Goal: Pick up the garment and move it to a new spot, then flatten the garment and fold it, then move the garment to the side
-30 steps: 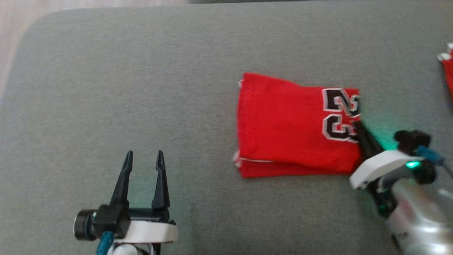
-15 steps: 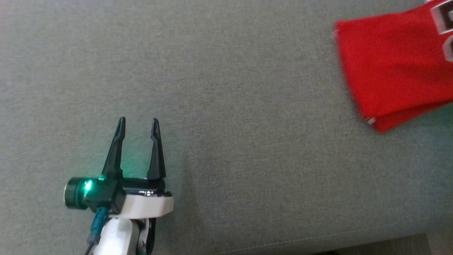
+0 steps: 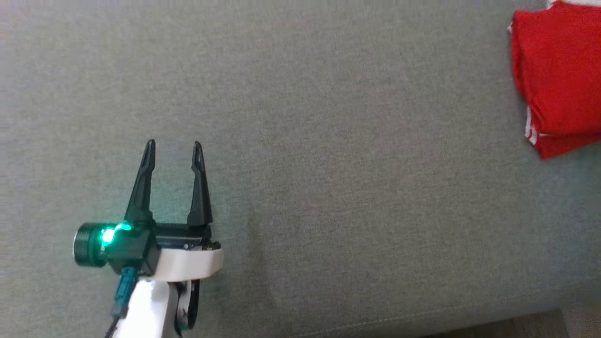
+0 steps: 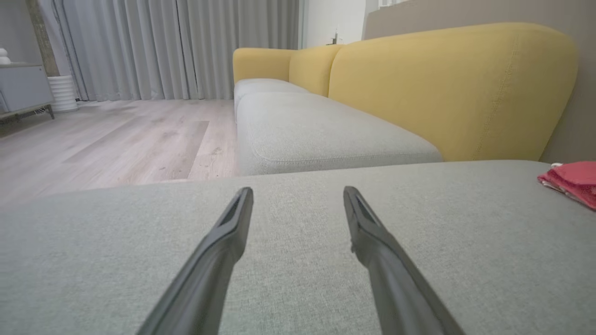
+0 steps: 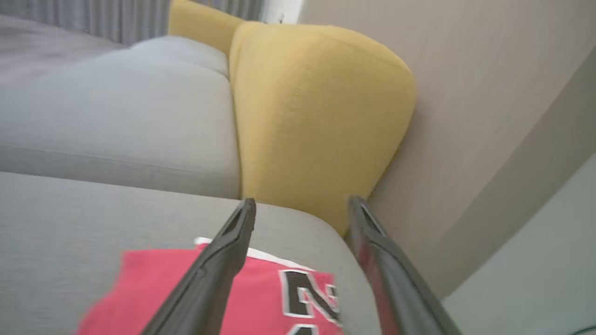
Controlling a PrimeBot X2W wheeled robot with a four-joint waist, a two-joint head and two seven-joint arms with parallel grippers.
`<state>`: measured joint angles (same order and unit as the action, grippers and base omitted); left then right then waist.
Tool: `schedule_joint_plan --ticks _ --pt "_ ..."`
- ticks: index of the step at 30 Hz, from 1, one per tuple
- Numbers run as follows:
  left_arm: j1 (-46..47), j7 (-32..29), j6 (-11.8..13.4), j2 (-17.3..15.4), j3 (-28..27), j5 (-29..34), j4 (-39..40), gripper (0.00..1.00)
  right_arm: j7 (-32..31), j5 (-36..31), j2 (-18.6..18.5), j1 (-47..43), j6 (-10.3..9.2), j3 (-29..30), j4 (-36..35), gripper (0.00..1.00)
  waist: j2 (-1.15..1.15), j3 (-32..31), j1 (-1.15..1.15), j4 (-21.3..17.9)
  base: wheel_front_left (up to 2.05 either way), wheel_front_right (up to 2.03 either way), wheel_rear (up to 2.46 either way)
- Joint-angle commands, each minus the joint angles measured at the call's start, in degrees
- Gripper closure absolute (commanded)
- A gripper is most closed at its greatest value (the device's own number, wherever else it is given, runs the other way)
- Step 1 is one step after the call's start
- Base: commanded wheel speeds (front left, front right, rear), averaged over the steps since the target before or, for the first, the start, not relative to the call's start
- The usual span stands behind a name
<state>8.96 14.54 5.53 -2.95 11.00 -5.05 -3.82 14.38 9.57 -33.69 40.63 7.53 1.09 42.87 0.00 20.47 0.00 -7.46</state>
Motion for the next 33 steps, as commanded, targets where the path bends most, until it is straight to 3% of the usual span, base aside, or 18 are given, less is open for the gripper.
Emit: schedule_joint_plan --ticks 1,9,12,19,33 --pt "-0.7 0.46 0.02 0.07 -2.03 -0.59 1.51 0.0 0.59 -1.33 2.31 -4.76 -0.04 0.06 -3.83 0.0 0.0 -3.15 0.0 0.64 0.0 0.0 0.0" --pt "-5.88 0.46 -0.94 0.07 -1.41 -5.1 -0.05 0.0 0.61 -4.2 22.28 -26.6 -0.04 -3.29 -22.13 0.0 0.0 -15.15 0.0 3.75 0.0 0.0 0.0" --pt "-8.29 0.46 -0.02 0.07 -1.31 -5.59 -1.16 0.0 0.61 -2.7 26.62 -33.78 -0.04 -6.91 -26.62 0.0 0.0 -19.37 0.0 5.4 0.0 0.0 0.0" --pt "-12.97 0.46 1.99 0.07 -1.02 -5.66 -1.77 0.0 0.62 -2.94 29.84 -43.32 -0.04 -9.16 -33.64 0.0 0.0 -23.66 0.0 7.91 0.0 0.0 0.0" --pt "-13.3 0.46 1.71 0.07 -0.33 -4.8 -2.83 0.0 0.62 -3.54 30.78 -45.18 -0.04 -5.76 -35.3 0.0 0.0 -23.64 0.0 7.78 0.0 0.0 0.0"
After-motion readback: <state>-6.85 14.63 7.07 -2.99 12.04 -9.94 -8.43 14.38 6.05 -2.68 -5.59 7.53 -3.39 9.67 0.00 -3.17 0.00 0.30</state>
